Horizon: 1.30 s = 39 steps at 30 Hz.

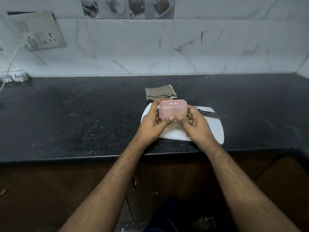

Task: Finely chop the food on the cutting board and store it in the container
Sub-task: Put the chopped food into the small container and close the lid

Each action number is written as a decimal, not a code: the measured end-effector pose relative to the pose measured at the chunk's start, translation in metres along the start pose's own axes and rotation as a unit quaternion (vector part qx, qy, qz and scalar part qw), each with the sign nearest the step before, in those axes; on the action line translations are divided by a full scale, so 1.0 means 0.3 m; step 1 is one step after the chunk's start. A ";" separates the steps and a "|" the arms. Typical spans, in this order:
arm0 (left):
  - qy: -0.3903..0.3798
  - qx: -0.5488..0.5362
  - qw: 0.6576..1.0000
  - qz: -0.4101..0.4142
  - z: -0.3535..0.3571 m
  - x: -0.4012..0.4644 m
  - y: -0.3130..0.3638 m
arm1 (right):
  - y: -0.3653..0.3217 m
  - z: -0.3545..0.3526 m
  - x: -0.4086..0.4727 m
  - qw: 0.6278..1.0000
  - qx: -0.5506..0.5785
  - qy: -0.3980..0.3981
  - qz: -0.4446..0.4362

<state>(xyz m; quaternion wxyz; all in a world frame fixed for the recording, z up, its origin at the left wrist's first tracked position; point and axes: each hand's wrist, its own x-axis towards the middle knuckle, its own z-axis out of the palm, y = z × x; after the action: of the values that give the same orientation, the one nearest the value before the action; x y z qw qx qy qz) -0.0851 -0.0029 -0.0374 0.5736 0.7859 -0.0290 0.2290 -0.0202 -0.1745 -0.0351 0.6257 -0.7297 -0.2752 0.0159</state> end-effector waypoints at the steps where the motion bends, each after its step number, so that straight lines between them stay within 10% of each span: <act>1: -0.002 0.001 1.000 -0.001 -0.001 0.002 -0.004 | 0.003 0.001 0.003 1.000 0.000 0.000 -0.001; 20: 0.044 0.094 0.992 0.073 -0.010 0.019 -0.043 | 0.019 0.006 0.005 0.998 -0.056 0.018 -0.019; 39: 0.052 0.057 0.996 -0.038 0.010 -0.011 -0.004 | -0.011 0.033 -0.048 0.986 -0.148 0.072 0.005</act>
<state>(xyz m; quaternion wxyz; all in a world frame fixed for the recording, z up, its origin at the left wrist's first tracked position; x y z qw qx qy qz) -0.0866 -0.0058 -0.0404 0.5372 0.8047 0.0441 0.2488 -0.0374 -0.1715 -0.0390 0.5289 -0.8150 -0.2249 -0.0742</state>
